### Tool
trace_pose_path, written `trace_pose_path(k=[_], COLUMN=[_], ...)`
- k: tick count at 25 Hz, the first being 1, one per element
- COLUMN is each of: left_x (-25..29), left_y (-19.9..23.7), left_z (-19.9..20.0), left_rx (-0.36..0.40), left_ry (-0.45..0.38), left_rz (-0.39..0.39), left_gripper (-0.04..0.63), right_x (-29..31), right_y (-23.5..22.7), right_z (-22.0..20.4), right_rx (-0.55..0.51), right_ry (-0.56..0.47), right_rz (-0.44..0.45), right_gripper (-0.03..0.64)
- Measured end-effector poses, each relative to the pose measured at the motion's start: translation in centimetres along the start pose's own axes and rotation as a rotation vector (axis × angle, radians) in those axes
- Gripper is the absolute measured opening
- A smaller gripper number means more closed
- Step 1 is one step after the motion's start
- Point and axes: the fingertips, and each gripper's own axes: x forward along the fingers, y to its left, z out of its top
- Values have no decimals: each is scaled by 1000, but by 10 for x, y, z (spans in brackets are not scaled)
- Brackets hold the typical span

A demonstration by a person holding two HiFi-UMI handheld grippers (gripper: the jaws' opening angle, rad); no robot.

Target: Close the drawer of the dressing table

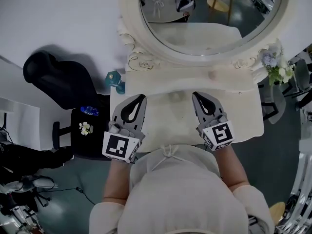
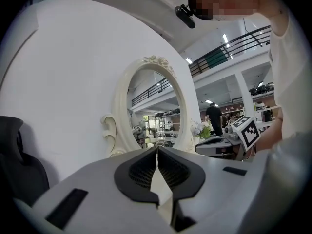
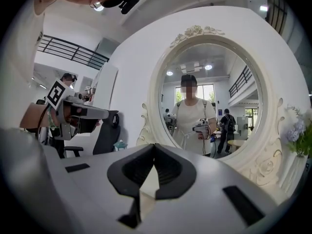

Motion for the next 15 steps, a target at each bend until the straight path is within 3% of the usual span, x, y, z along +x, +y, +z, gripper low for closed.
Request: trace_pose_path(k=[15], left_x=[6], left_y=[0], left_z=[10], left_rx=[-17], left_ry=[-15], left_rz=[2], left_gripper=[21], right_x=[-3], right_y=[5], right_z=[11], right_rx=[-6], right_ry=[-24], right_rz=[62], right_gripper=[3])
